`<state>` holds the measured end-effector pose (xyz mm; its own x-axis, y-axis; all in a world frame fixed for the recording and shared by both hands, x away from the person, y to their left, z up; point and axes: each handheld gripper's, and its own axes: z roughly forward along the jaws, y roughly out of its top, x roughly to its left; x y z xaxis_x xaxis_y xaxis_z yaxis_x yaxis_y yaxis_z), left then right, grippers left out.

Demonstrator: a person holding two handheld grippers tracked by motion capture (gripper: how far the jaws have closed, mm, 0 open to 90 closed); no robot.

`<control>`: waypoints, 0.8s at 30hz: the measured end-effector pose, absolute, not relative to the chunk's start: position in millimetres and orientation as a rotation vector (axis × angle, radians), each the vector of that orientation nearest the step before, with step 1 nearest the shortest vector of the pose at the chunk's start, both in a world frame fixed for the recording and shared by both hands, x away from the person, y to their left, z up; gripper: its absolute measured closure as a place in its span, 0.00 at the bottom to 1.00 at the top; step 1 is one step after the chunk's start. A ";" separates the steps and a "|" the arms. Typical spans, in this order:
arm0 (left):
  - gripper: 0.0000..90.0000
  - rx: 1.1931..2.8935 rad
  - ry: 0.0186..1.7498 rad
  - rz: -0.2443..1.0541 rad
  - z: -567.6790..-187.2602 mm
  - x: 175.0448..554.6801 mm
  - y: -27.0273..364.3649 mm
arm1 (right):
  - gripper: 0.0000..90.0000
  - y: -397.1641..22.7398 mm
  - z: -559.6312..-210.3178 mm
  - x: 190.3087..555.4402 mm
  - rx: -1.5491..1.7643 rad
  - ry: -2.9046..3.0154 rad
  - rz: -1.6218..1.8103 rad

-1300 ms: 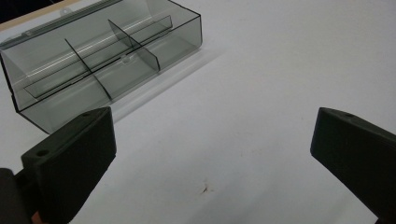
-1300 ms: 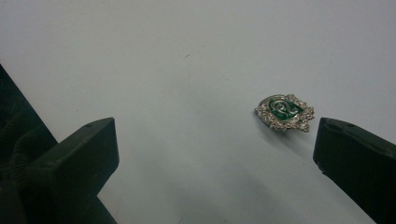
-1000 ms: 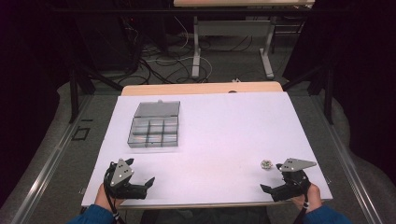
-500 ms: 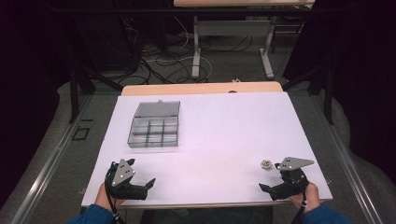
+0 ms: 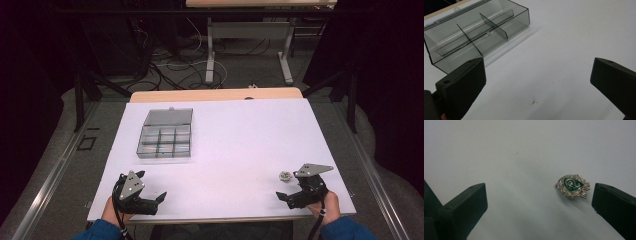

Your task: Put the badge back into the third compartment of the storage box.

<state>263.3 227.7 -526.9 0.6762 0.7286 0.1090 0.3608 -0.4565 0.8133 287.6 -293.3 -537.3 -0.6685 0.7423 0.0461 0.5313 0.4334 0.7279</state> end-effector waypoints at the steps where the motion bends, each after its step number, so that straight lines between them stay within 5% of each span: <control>1: 0.00 2.077 0.840 0.582 -527.2 263.5 227.5 | 0.00 -293.0 -537.3 288.3 1.102 2.408 1.069; 24: 0.00 2.110 0.829 0.582 -527.9 264.4 224.5 | 0.00 -298.2 -542.9 323.7 1.215 2.380 1.064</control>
<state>264.4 224.5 -527.9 0.6824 0.7200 0.1262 0.3626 -0.4833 0.7968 323.7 -298.2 -542.9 -0.6141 0.7841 0.0897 0.5897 0.3804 0.7124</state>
